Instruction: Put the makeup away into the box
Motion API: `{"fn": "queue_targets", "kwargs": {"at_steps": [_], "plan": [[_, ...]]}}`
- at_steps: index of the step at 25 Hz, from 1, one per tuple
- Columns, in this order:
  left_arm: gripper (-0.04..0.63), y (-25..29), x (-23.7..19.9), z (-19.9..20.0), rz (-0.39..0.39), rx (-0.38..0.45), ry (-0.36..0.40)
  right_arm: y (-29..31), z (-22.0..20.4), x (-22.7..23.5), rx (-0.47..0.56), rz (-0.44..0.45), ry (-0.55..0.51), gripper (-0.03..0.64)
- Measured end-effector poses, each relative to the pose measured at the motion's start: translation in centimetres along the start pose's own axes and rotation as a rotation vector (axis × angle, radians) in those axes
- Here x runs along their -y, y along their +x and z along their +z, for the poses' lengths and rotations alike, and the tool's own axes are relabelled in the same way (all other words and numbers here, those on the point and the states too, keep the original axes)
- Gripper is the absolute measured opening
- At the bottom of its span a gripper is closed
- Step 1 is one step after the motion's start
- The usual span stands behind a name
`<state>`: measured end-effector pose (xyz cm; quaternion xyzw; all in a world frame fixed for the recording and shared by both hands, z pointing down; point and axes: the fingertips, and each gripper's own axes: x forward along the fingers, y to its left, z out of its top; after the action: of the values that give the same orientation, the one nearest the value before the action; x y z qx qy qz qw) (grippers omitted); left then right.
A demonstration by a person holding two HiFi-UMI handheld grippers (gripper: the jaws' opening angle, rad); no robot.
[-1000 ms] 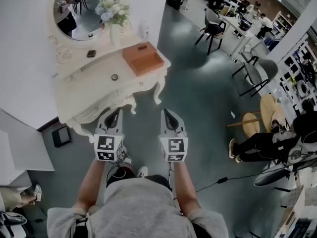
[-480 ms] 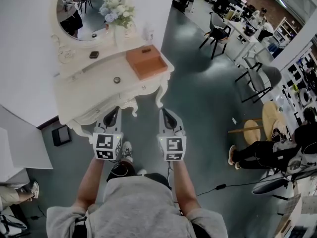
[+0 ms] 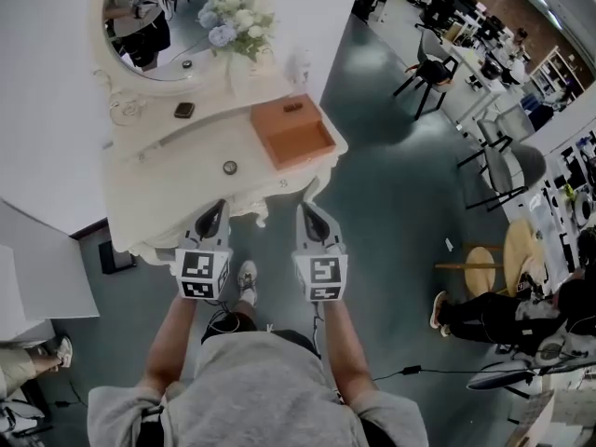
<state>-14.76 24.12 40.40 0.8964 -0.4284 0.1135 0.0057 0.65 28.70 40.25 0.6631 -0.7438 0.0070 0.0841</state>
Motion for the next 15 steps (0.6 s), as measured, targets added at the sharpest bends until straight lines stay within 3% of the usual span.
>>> {"fn": "queue_targets", "kwargs": {"at_steps": [15], "plan": [[0.0,12.5,-11.5,-5.4,0.087,-0.152,-0.112,20.2,-4.1,-3.1,-0.14,0.211,0.008,0.011]]}}
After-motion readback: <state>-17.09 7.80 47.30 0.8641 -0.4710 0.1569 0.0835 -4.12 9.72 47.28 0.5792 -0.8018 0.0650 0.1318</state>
